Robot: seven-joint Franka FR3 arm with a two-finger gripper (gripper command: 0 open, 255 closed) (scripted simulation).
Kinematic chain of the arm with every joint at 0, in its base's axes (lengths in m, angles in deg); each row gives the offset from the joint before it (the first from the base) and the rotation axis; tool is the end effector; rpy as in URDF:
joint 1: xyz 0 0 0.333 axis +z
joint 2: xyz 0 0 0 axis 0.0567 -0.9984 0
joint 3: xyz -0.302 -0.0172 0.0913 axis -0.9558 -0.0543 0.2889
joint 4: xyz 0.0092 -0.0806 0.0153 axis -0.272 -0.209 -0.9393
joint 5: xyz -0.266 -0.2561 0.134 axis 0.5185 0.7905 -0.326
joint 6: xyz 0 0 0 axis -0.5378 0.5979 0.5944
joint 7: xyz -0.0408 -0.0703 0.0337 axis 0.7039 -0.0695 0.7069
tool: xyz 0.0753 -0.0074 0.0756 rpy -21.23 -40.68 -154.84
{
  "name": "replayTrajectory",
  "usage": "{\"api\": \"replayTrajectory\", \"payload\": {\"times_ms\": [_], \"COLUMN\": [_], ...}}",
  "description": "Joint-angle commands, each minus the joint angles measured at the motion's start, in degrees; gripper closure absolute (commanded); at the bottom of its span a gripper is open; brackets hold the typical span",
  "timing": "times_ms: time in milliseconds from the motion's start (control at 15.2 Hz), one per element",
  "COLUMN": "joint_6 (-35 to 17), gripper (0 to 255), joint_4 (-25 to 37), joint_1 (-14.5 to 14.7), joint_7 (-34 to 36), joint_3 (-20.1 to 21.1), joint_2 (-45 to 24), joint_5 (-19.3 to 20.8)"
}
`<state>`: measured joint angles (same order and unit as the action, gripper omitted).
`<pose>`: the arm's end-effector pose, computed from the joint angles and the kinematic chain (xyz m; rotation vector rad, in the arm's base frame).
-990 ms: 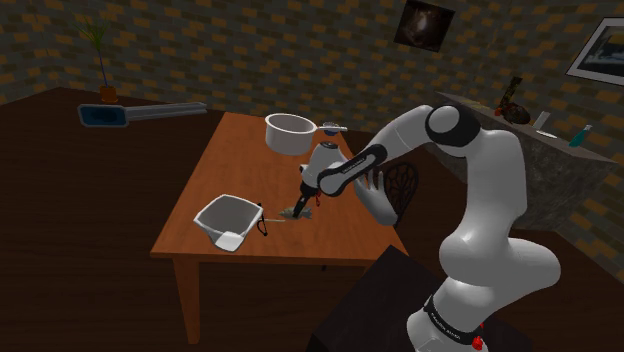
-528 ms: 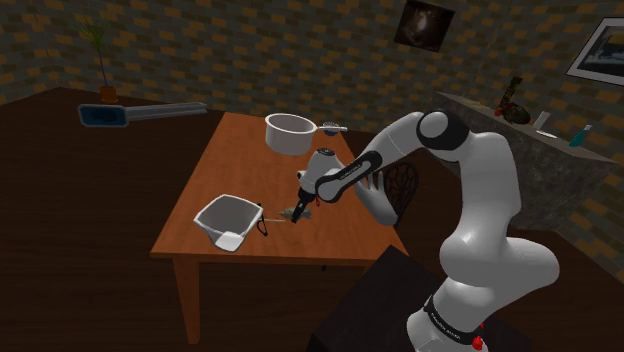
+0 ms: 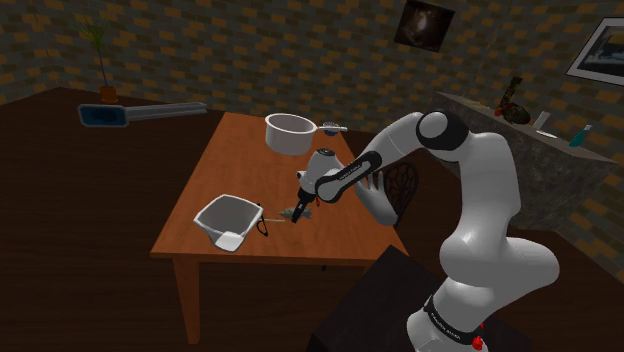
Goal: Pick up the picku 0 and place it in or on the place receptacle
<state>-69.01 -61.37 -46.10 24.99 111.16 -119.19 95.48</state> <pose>0.6023 -0.0951 0.1277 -3.0147 -0.6233 -0.2331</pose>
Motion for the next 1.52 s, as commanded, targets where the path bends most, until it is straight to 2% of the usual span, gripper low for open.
{"api": "replayTrajectory", "payload": {"times_ms": [0,462,1452], "joint_6": [0.0,0.0,6.5], "gripper": [255,255,255], "joint_4": [0.0,0.0,-3.2], "joint_1": [0.0,0.0,-6.2], "joint_7": [0.0,0.0,-3.6], "joint_3": [0.0,0.0,8.0], "joint_2": [0.0,0.0,8.8], "joint_5": [0.0,0.0,-6.3]}}
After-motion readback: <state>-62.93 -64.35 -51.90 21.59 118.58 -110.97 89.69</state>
